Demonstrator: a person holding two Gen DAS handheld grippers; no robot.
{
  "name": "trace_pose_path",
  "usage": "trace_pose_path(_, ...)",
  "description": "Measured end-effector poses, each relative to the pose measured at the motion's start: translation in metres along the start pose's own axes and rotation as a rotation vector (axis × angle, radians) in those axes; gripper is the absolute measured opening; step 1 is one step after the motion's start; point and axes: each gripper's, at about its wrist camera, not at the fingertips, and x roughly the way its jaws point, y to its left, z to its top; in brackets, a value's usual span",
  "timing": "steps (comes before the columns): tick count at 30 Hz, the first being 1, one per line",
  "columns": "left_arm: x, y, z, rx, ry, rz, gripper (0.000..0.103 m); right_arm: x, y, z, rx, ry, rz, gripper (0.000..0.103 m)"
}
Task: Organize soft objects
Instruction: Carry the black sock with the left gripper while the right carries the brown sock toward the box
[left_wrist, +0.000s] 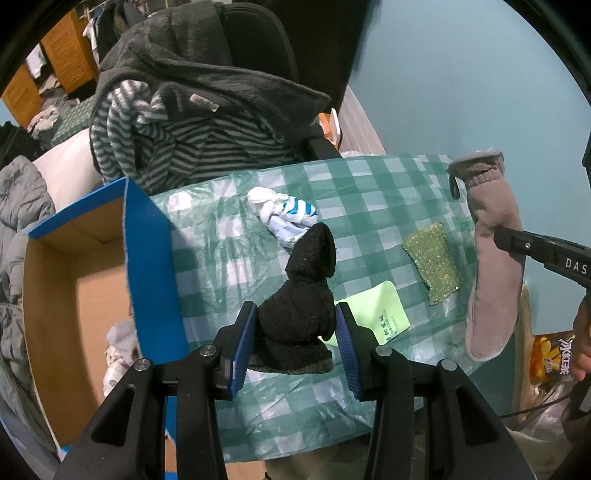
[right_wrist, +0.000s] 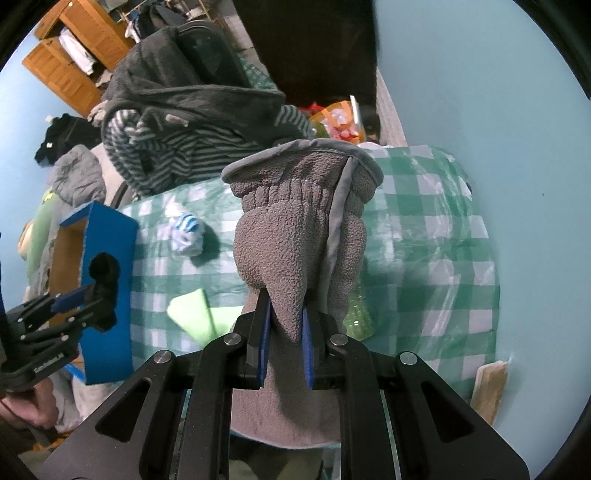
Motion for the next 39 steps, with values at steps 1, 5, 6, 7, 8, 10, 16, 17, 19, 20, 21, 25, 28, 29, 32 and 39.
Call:
trace_pose_path(1,-0.001,0.002,-0.002,-0.005,-0.001,-0.001,0.043,-0.001,0.004,-0.001,-0.004,-0.001,0.003,0.012)
trace_pose_path(5,-0.008,0.014,-0.007,-0.023,-0.001,0.0,0.043,-0.006,0.017,-0.003,-0.016,0.002,0.019,0.012)
trace_pose_path(6,-0.011,0.017,-0.008,-0.028,-0.003,0.0,0.043,-0.007,0.021,-0.003,-0.02,0.001,0.021,0.012)
trace_pose_path(7,-0.014,0.021,-0.01,-0.033,-0.007,0.001,0.043,-0.008,0.026,-0.003,-0.026,0.0,0.025,0.012)
trace_pose_path(8,-0.016,0.023,-0.011,-0.037,-0.009,0.002,0.043,-0.009,0.03,-0.004,-0.031,0.0,0.026,0.012)
trace_pose_path(10,-0.02,0.032,-0.014,-0.051,-0.01,0.006,0.043,-0.011,0.039,-0.004,-0.046,-0.003,0.031,0.012)
trace_pose_path(16,-0.032,0.053,-0.024,-0.093,-0.019,0.017,0.043,-0.011,0.063,-0.006,-0.079,0.0,0.048,0.012)
trace_pose_path(17,-0.035,0.057,-0.026,-0.102,-0.021,0.021,0.043,-0.01,0.068,-0.006,-0.085,0.001,0.053,0.012)
trace_pose_path(19,-0.038,0.064,-0.03,-0.118,-0.025,0.023,0.043,-0.009,0.076,-0.007,-0.095,0.004,0.063,0.012)
trace_pose_path(20,-0.04,0.068,-0.032,-0.127,-0.026,0.024,0.043,-0.009,0.081,-0.007,-0.103,0.006,0.067,0.012)
trace_pose_path(21,-0.041,0.071,-0.034,-0.133,-0.026,0.026,0.043,-0.008,0.086,-0.007,-0.111,0.007,0.072,0.012)
trace_pose_path(25,-0.046,0.086,-0.04,-0.16,-0.032,0.033,0.043,-0.007,0.105,-0.006,-0.139,0.009,0.09,0.012)
trace_pose_path(28,-0.048,0.096,-0.044,-0.18,-0.036,0.038,0.043,-0.007,0.121,-0.004,-0.164,0.006,0.102,0.012)
trace_pose_path(29,-0.05,0.099,-0.045,-0.187,-0.039,0.04,0.043,-0.007,0.126,-0.004,-0.17,0.005,0.105,0.012)
trace_pose_path(32,-0.053,0.11,-0.05,-0.209,-0.045,0.045,0.043,-0.008,0.138,-0.002,-0.188,0.001,0.115,0.012)
trace_pose_path(39,-0.057,0.135,-0.06,-0.26,-0.049,0.061,0.043,-0.007,0.168,0.001,-0.235,-0.008,0.138,0.012)
